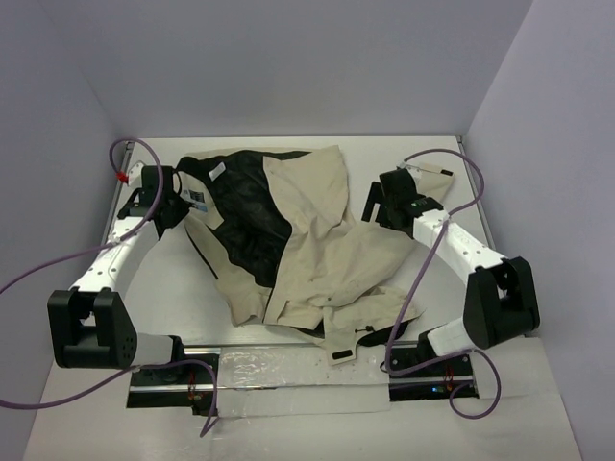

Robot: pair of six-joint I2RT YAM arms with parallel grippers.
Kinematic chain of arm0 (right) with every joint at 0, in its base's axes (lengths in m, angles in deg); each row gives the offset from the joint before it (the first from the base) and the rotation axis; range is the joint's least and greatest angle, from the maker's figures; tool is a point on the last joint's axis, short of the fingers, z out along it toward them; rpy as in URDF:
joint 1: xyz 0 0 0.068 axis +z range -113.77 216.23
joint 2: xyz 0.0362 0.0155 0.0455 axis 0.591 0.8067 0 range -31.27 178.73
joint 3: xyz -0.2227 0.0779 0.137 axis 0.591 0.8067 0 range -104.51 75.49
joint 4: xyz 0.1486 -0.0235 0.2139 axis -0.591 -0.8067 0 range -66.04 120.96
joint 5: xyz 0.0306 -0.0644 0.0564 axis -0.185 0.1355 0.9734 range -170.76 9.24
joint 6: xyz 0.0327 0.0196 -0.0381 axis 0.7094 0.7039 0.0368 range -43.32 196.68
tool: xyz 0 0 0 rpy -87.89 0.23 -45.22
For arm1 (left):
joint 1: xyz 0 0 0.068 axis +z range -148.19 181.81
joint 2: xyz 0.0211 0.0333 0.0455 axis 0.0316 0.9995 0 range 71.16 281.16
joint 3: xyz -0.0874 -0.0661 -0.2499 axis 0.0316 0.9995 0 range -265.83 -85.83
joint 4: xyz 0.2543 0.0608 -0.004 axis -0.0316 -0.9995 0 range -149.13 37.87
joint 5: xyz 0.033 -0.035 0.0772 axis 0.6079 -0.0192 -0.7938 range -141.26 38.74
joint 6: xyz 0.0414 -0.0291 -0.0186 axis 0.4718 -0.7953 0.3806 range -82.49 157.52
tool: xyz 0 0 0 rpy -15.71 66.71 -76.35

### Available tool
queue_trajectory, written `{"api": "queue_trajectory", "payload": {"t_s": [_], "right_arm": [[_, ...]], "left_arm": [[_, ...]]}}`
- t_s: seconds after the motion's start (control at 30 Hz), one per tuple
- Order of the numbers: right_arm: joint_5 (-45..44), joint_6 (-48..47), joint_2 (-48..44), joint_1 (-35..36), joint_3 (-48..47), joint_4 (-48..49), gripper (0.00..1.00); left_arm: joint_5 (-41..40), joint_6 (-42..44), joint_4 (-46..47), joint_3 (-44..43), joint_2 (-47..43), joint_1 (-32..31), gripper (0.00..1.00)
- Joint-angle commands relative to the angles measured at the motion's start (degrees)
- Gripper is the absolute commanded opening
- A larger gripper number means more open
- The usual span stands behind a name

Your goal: Zip up the jacket

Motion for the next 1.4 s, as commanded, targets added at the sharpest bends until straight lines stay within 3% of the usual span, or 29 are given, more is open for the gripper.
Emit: {"api": "queue_trajectory", "payload": {"t_s": [0.0,0.13,0.17,0.2,0.23,0.3,0.33,0.37,0.67,0.8,0.9,0.93,0.97,1.0,1.13,1.27,1.37], "right_arm": [[-4.5,4.9,3.0,-1.9,2.5,-0.3,0.98],[0.7,7.0,6.4,-3.3,6.0,4.3,0.98],[2.0,7.6,7.1,-3.4,6.5,6.4,0.91],[4.2,7.8,8.2,-3.5,7.3,7.4,0.81],[4.3,7.9,8.2,-3.6,7.4,8.3,0.65],[4.0,8.7,7.2,-3.9,8.1,8.9,0.17],[2.8,9.1,6.0,-4.2,8.3,8.8,0.0],[0.4,9.1,4.2,-4.7,8.7,8.5,0.0],[-10.9,7.0,-18.6,-13.3,15.1,6.9,0.0],[-2.6,1.5,-20.9,-11.6,15.5,11.4,0.03],[4.1,-3.3,-18.4,-5.3,11.9,13.2,0.35],[4.7,-5.7,-16.9,0.5,10.0,12.4,0.57],[4.4,-7.0,-13.9,5.2,6.6,10.9,0.73],[4.7,-7.6,-11.2,8.1,3.7,9.6,0.82],[11.5,-6.5,1.3,11.8,-7.4,8.0,0.93],[14.8,-5.9,10.3,13.2,-13.9,8.8,0.95],[25.1,-5.0,18.8,13.6,-17.4,11.0,0.93]], "left_arm": [[2.0,1.6,0.7,0.7,-2.9,0.1,0.0],[2.1,1.6,0.5,1.2,-3.8,-0.1,0.0],[2.1,1.7,0.5,1.2,-4.0,-0.1,0.0],[2.0,1.8,0.3,1.1,-4.2,-0.1,0.0],[2.0,1.8,0.3,1.0,-4.3,-0.1,0.0],[2.0,2.0,-0.3,0.8,-4.8,-0.1,0.0],[1.9,2.1,-0.6,0.6,-4.9,-0.1,0.0],[2.0,2.3,-0.9,0.3,-5.1,-0.1,0.0],[1.1,3.9,-1.8,-0.6,-8.3,-0.1,0.0],[1.9,3.8,-0.8,0.8,-8.5,-0.1,0.0],[2.2,3.3,-1.0,1.3,-7.7,-0.1,0.0],[2.5,3.3,-1.0,1.7,-7.6,-0.1,0.0],[2.6,3.4,-0.8,1.8,-7.8,-0.1,0.0],[2.8,3.3,-0.5,2.1,-8.1,-0.1,0.0],[3.8,3.5,0.0,2.8,-9.4,-0.6,0.0],[3.7,3.9,-1.0,2.0,-10.1,-0.7,0.0],[3.8,3.5,-1.5,1.5,-10.4,-0.7,0.0]]}}
